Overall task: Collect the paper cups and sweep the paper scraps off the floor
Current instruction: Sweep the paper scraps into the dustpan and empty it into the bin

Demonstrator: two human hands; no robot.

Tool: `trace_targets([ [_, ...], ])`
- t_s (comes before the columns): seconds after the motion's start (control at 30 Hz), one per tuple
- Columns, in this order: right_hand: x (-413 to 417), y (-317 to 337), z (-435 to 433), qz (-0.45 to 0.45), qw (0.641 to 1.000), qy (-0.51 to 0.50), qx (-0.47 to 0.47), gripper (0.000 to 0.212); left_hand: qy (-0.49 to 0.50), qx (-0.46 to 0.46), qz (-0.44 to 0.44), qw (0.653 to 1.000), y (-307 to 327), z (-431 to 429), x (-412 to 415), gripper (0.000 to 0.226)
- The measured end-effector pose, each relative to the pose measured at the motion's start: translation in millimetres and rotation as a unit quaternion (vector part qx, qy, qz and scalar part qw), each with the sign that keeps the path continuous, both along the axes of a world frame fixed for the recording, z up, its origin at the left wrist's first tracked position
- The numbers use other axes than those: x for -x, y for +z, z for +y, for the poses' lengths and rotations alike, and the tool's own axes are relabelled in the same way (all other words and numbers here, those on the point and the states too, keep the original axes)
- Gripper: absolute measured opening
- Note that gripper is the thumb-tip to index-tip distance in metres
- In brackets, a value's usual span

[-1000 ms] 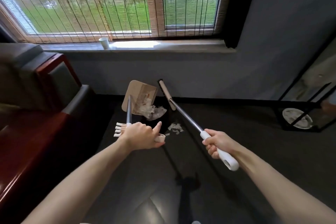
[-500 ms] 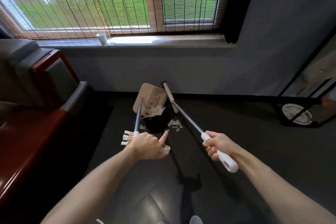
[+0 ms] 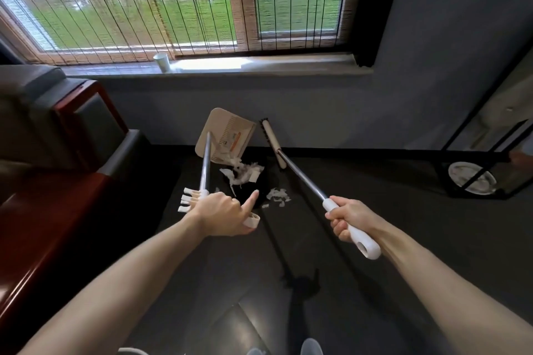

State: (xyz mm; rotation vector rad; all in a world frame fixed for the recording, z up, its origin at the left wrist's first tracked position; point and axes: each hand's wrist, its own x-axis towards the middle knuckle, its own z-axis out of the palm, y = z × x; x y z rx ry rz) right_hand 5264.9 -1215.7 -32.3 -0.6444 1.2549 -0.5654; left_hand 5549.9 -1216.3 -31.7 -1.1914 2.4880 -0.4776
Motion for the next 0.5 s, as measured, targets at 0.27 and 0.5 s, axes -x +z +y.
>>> trace_targets([
  [0.27,-6,-3,0,-0.008,1.000,0.009,-0.008,0.051,0.010,-0.012,0.030,0.999,-20,-7,25,0.081],
  [0.5,-3,6,-1,-0.002,1.000,0.017,-0.001,0.042,0.119,0.013,0.050,0.992,37,-48,6,0.079],
])
